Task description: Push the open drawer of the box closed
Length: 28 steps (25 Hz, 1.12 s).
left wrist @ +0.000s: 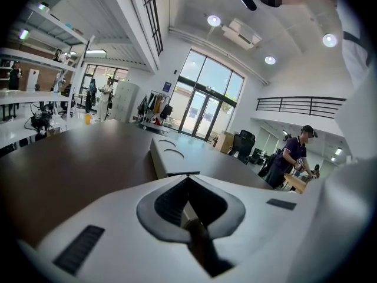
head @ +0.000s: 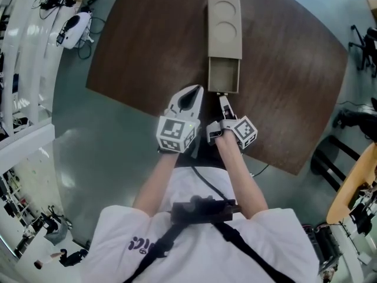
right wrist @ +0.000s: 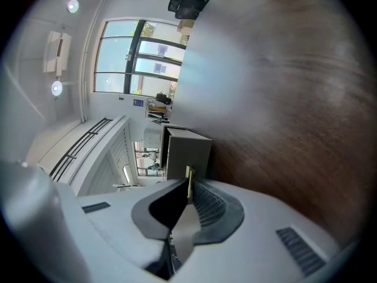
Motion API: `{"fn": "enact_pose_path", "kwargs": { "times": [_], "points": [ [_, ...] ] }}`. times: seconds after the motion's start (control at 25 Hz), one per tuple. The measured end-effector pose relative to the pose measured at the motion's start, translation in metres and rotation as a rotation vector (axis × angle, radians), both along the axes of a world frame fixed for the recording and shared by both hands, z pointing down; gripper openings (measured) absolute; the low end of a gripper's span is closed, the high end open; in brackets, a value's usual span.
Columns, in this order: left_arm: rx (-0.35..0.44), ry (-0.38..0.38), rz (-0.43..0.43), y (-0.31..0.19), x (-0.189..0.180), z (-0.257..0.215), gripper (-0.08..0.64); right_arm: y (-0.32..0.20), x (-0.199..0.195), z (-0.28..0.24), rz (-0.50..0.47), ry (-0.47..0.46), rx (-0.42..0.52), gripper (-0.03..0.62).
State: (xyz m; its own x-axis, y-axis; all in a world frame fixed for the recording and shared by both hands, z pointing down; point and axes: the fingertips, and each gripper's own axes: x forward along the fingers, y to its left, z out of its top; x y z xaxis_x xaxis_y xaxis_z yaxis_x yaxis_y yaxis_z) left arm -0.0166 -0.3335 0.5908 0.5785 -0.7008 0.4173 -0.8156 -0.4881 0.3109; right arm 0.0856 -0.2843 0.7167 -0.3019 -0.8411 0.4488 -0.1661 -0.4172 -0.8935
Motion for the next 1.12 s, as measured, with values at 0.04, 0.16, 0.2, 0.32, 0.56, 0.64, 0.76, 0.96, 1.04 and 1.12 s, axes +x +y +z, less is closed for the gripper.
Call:
{"fn": "enact_pose_path", "kwargs": {
  "times": [0.04, 0.16, 0.2, 0.32, 0.56, 0.64, 0.76, 0.96, 1.04, 1.12],
  "points": [
    [-0.001, -0.001, 0.000, -0.002, 0.000, 0.001, 0.009, -0.003, 0.000, 0.001, -0.002, 0.000, -0.003, 0.032],
    [0.001, -0.005, -0.003, -0.011, -0.003, 0.004, 0.009, -0.016, -0.002, 0.001, -0.009, 0.000, 0.003, 0.032],
    [0.001, -0.004, -0.006, -0.016, -0.005, 0.005, 0.009, -0.022, -0.004, 0.001, -0.010, -0.001, 0.007, 0.034],
    [0.001, -0.002, -0.015, -0.024, -0.008, 0.005, 0.009, -0.034, -0.005, 0.000, -0.007, -0.006, 0.008, 0.032],
    [0.001, -0.005, -0.040, -0.030, -0.005, 0.007, 0.009, -0.055, 0.002, -0.001, 0.005, -0.022, 0.020, 0.032],
    [-0.007, -0.003, -0.053, -0.033, -0.007, 0.008, 0.009, -0.064, 0.002, -0.002, 0.008, -0.026, 0.034, 0.032],
    [-0.015, 0.002, -0.064, -0.035, -0.006, 0.006, 0.009, -0.075, 0.004, -0.006, 0.014, -0.029, 0.048, 0.032],
    [-0.025, 0.002, -0.066, -0.024, -0.010, -0.001, 0.009, -0.073, -0.002, -0.019, 0.024, -0.033, 0.073, 0.032],
    [-0.030, -0.004, -0.070, -0.025, -0.008, 0.010, 0.009, -0.081, 0.000, -0.007, 0.019, -0.038, 0.088, 0.032],
    [-0.035, -0.008, -0.075, -0.033, -0.006, 0.020, 0.009, -0.096, 0.002, 0.002, 0.012, -0.037, 0.097, 0.032]
  ]
}}
